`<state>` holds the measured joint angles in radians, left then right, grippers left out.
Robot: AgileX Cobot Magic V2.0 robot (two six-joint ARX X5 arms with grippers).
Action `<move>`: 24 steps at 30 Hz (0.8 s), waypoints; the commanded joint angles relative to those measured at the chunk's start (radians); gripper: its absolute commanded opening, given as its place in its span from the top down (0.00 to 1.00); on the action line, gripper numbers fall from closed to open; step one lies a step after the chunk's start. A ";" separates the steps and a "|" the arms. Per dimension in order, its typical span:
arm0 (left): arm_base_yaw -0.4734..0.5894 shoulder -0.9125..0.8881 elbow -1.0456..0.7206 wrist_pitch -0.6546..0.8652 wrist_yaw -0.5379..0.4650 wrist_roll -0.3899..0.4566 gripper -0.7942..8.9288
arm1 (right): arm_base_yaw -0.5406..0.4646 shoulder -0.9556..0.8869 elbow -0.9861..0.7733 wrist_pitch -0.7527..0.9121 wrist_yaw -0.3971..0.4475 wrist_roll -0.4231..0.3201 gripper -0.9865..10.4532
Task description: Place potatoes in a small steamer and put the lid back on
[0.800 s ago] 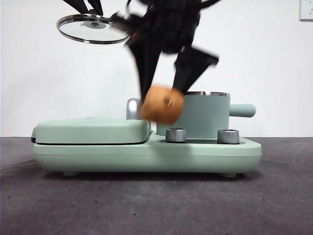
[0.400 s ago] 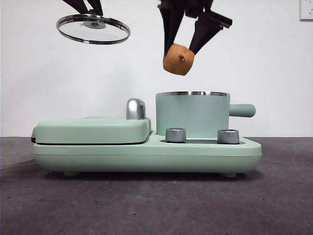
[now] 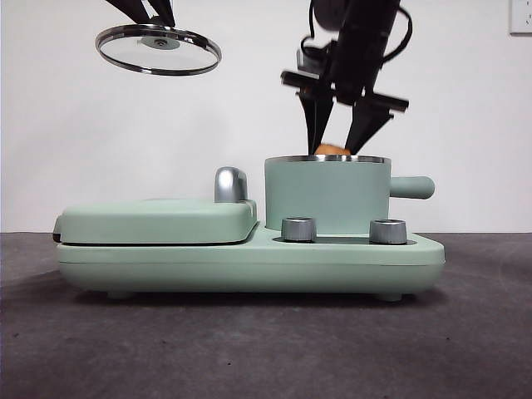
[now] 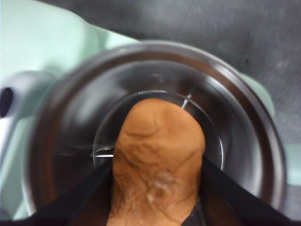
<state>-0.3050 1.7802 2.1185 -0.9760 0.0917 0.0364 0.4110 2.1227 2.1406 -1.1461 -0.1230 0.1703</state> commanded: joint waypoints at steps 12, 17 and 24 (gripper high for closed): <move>-0.005 0.004 0.033 0.022 0.005 -0.005 0.90 | 0.004 0.035 0.035 -0.010 -0.031 -0.023 0.53; -0.005 0.004 0.033 0.021 0.005 -0.027 0.90 | -0.003 0.032 0.136 -0.100 -0.032 -0.033 0.53; -0.007 0.004 0.033 0.019 0.005 -0.029 0.90 | -0.003 -0.046 0.293 -0.270 0.026 -0.048 0.53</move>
<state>-0.3061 1.7802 2.1185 -0.9779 0.0917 0.0120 0.4046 2.0895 2.4077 -1.3422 -0.1013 0.1356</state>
